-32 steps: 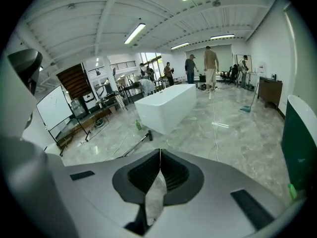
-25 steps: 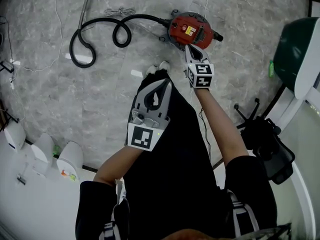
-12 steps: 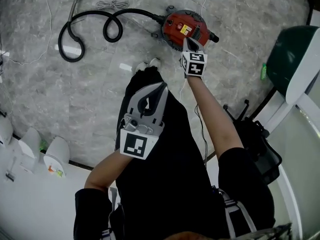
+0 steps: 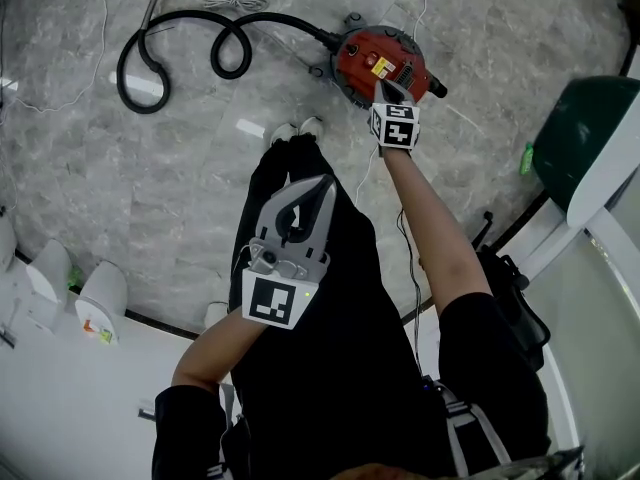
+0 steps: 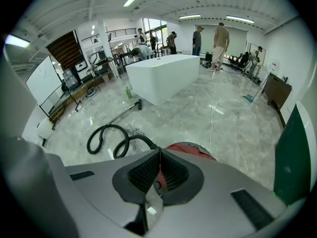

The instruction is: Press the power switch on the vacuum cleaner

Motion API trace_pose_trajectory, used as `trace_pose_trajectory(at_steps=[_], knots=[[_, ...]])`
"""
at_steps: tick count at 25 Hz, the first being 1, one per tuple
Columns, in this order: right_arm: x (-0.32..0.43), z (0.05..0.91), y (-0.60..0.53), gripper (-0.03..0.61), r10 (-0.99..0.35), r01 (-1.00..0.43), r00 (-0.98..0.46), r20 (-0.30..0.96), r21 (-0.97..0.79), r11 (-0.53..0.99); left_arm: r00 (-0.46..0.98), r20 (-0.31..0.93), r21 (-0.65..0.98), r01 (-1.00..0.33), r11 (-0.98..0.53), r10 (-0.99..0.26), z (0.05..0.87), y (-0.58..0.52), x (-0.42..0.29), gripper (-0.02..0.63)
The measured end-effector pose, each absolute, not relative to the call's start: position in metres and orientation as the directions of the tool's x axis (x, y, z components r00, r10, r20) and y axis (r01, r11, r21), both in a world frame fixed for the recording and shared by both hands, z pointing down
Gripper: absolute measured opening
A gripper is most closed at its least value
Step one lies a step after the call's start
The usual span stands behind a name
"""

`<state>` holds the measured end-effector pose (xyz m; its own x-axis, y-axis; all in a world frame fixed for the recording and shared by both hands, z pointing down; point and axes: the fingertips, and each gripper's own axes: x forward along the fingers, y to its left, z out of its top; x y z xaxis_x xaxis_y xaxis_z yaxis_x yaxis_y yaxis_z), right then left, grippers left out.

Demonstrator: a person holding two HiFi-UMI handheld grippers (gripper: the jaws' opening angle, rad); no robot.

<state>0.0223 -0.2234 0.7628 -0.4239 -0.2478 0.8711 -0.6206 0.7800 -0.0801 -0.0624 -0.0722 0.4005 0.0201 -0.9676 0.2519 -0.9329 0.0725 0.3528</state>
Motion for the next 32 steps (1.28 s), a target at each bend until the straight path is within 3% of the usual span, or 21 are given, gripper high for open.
trace_pose_trajectory(at_steps=[8,15,24,32], knots=[[0.02,0.806,-0.232,0.02,-0.215,-0.607,-0.379,0.9,-0.067,0.792,0.006,0.246,0.349,-0.933,0.082,-0.969,0.407,-0.08,-0.074,0.018],[0.005,0.835,-0.238,0.02,-0.191,-0.474,-0.382,0.904,-0.015,0.88,-0.004,0.259,0.369,-0.924,0.102,-0.966,0.427,-0.082,-0.074,0.018],[0.02,0.868,-0.242,0.02,-0.179,-0.577,-0.348,0.92,-0.06,0.815,-0.032,0.262,0.385,-0.913,0.134,-0.965,0.436,-0.076,-0.096,0.018],[0.014,0.891,-0.253,0.02,-0.177,-0.548,-0.327,0.928,-0.033,0.836,-0.056,0.273,0.385,-0.909,0.163,-0.96,0.45,-0.074,-0.11,0.018]])
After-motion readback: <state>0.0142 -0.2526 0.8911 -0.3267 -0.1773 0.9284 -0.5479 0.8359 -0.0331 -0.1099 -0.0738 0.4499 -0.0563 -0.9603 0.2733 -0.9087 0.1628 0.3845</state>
